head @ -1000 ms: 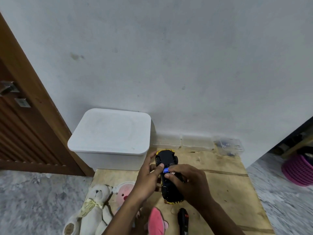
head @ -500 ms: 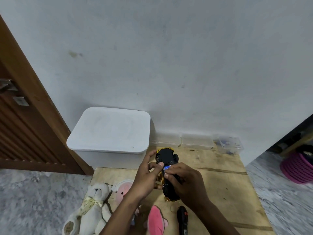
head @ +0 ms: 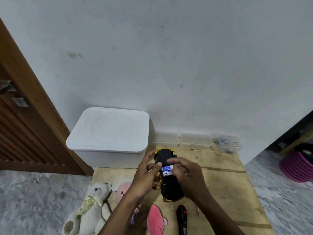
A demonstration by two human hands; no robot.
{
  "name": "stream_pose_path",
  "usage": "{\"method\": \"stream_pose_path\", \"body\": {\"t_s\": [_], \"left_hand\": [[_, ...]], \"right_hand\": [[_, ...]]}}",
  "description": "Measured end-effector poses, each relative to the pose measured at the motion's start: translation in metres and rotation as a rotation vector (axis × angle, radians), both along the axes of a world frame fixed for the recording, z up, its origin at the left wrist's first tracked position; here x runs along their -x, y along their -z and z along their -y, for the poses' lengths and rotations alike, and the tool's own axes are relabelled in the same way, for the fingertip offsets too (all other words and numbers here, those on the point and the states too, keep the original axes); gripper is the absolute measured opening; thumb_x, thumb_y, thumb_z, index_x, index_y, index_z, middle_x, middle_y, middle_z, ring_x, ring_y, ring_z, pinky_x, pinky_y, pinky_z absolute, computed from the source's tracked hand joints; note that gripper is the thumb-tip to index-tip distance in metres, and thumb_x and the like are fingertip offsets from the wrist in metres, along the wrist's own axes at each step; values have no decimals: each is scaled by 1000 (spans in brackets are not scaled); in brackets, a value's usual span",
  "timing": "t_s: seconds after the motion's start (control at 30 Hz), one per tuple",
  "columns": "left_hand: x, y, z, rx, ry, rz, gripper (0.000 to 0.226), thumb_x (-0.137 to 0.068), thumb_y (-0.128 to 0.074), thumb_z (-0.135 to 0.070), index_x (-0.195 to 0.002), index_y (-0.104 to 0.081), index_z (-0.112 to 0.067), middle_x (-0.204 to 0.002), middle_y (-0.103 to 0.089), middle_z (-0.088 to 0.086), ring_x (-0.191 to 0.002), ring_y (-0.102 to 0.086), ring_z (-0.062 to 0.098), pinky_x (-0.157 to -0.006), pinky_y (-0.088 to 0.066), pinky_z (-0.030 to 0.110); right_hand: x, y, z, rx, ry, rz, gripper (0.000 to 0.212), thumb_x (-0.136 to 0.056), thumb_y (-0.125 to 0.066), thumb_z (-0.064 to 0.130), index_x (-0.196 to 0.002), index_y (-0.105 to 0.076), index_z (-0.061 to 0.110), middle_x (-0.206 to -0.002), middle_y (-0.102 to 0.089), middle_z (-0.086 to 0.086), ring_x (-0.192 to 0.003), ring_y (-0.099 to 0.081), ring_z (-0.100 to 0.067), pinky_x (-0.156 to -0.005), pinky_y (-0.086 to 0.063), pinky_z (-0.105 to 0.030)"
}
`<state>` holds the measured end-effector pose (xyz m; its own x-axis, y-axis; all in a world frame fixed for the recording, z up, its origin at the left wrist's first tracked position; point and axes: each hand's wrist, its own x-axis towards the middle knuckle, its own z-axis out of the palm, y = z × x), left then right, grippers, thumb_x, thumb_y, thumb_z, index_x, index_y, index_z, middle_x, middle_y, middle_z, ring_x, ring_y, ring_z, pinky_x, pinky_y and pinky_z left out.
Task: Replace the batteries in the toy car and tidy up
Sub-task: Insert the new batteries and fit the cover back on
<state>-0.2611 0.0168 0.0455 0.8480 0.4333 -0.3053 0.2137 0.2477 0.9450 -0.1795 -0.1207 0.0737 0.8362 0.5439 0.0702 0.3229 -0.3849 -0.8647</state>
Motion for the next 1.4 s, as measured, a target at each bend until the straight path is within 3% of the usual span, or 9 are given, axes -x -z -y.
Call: {"method": "stream_pose_path", "body": {"t_s": [0.1, 0.27, 0.43, 0.63, 0.8, 1.07, 1.23, 1.33, 1.4], "left_hand": [[1, 1, -1, 21, -34, -13, 37, -103, -56, -22, -133, -50, -43, -106, -73, 11, -83, -72, 27, -61, -57, 36], [1, 0, -1, 58, -36, -17, 37, -103, -56, -23, -135, -50, -41, -105, -74, 8, -82, -74, 27, -63, -61, 42], [0, -5, 2, 84, -13, -8, 36, -103, -56, -21, -133, -51, -39, -89, -76, -1, -73, -73, 22, -58, -57, 35], [1, -7, -3, 55, -10, -27, 36, -103, -55, -23, -133, -52, -42, -105, -74, 9, -83, -75, 28, -63, -59, 38], [1, -9, -4, 75, -17, -16, 35, -103, -55, -19, -131, -54, -40, -99, -76, 7, -81, -75, 28, -62, -60, 40], [1, -6, -7, 120, -55, 2, 36, -103, -54, -18, -128, -55, -44, -110, -72, 17, -78, -64, 33, -70, -59, 49], [-1, -7, -8, 126, -70, 11, 37, -104, -54, -17, -131, -53, -42, -110, -72, 17, -77, -63, 33, -66, -61, 46], [-1, -8, -9, 125, -85, 16, 37, -104, -52, -17, -133, -52, -40, -107, -74, 15, -77, -61, 32, -64, -60, 43], [-2, -9, -10, 127, -84, 18, 36, -104, -52, -17, -132, -52, -40, -100, -76, 10, -76, -61, 31, -61, -60, 40]], "right_hand": [[-5, -13, 3, -303, 25, -426, 41, -68, -46, 0, -103, -62, 13, -83, -62, -4, -52, -51, -5, -45, -40, -19], [-13, -13, 1, -406, 27, -557, 59, -54, -48, -9, -108, -54, 15, -93, -63, -6, -73, -56, -14, -54, -49, -26], [-9, -5, -4, -300, -4, -219, 56, -71, -44, -27, -102, -56, 17, -96, -66, 1, -85, -62, -11, -75, -51, -22], [6, -3, -10, -173, -150, 350, 29, -94, -39, 9, -100, -61, 27, -99, -61, 11, -97, -60, -2, -80, -49, -16], [2, 2, -9, -124, -172, 347, 53, -78, -47, -7, -123, -63, 17, -129, -61, 4, -125, -53, -4, -103, -46, -21], [-1, 15, -2, -187, -71, 225, 80, -75, -62, 2, -140, -43, 45, -152, -40, 11, -144, -36, -10, -113, -37, -36], [-1, 18, 0, -158, 94, 230, 68, -70, -85, 11, -124, -53, 36, -125, -57, 16, -109, -59, -4, -86, -50, -19], [0, 18, 2, -170, 176, 217, 54, -65, -91, 20, -102, -56, 37, -92, -64, 20, -83, -61, -9, -69, -48, -16], [2, 18, 2, -192, 198, 223, 47, -64, -92, 20, -90, -57, 39, -88, -65, 23, -74, -62, -10, -63, -45, -12]]}}
